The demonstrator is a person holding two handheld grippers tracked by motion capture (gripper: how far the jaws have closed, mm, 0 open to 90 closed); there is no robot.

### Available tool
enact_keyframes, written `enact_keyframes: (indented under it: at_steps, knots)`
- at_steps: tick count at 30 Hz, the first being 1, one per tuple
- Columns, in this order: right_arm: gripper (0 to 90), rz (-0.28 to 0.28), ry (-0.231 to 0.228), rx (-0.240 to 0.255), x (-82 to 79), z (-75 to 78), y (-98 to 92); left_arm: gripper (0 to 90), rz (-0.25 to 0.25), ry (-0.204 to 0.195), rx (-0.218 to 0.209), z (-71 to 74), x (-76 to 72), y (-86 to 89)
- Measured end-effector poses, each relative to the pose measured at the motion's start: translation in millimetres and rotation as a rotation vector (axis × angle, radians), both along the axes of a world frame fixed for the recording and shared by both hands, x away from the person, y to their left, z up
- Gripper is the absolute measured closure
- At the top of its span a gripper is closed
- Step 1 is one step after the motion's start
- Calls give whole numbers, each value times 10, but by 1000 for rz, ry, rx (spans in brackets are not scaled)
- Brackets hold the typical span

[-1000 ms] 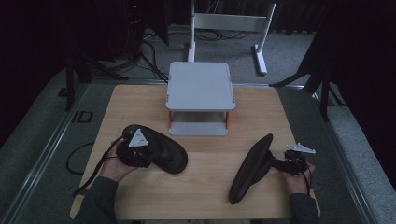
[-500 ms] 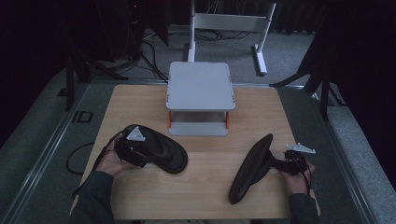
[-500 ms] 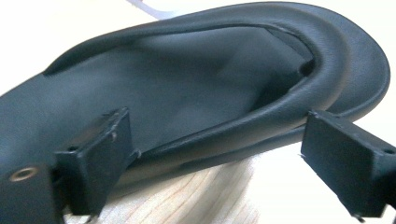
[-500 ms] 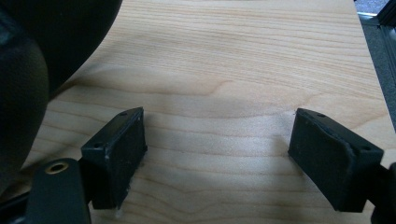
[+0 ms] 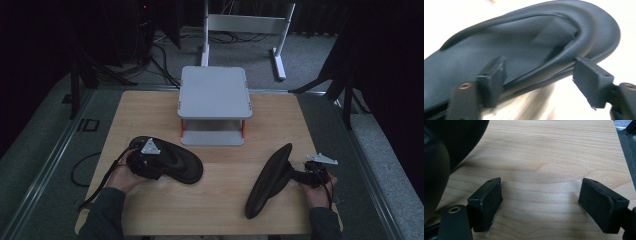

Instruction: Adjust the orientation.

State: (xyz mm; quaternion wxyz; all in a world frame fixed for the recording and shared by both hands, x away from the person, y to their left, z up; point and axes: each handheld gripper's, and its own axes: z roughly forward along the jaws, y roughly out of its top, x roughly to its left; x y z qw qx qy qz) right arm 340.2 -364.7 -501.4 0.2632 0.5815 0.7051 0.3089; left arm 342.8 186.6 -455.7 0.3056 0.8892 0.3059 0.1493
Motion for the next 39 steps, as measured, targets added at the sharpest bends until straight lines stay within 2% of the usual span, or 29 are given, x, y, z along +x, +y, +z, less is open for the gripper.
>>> enact_keyframes:
  at_steps: [2, 4, 7, 9, 12, 15, 16, 17, 18, 21, 24, 26, 27, 28, 29, 30, 32, 35, 37, 39]
  knots:
    - [185, 0, 0, 0, 0, 0, 0, 365, 9, -10, 0, 9, -53, -49]
    - [185, 0, 0, 0, 0, 0, 0, 448, 5, -13, 0, 27, -96, -98]
    - [185, 0, 0, 0, 0, 0, 0, 582, -16, -5, -27, 57, -127, -155]
    - [185, 0, 0, 0, 0, 0, 0, 639, -23, 2, -51, 64, -139, -183]
    - [185, 0, 0, 0, 0, 0, 0, 596, -18, -31, -48, 65, -169, -173]
    - [185, 0, -1, 0, 0, 0, 0, 440, -26, -69, -50, 107, -232, -134]
    - [185, 0, -1, 0, 0, 0, 0, 404, -26, -69, -50, 107, -232, -134]
    - [185, 0, -1, 1, 0, -1, 0, 404, -26, -69, -50, 107, -232, -134]
    - [185, 0, -1, 1, 0, -1, 0, 353, -19, -91, -30, 131, -282, -21]
    - [185, 0, 0, 0, 0, 0, 0, 315, 6, -71, -26, 64, -259, 95]
    - [185, 0, 0, 1, 0, 0, 1, 300, 5, -47, -14, -48, -218, 114]
    - [185, 0, 0, 1, -1, 0, 2, 378, -7, -23, -9, -114, -192, 98]
    - [185, 0, 0, 1, -1, 0, 2, 415, 4, -36, -4, -128, -196, 89]
    - [185, 0, 0, 1, -1, 0, 2, 460, 26, -49, 2, -121, -202, 91]
    - [185, 0, 0, 1, -1, 0, 1, 519, 35, -40, -7, -104, -202, 104]
    - [185, 0, 0, 1, -1, -1, 2, 544, 30, -29, -22, -92, -215, 107]
    - [185, 0, -1, 1, 0, -1, 1, 627, 23, -22, -21, -77, -260, 79]
    - [185, 1, 0, 0, -1, -1, 1, 687, 29, -21, -12, -50, -355, 2]
    - [185, 2, 0, -1, -2, -1, 0, 735, 57, -23, -29, -27, -429, -53]
    - [185, 2, 0, -1, -2, -1, 1, 777, 62, -8, -57, -15, -507, -115]
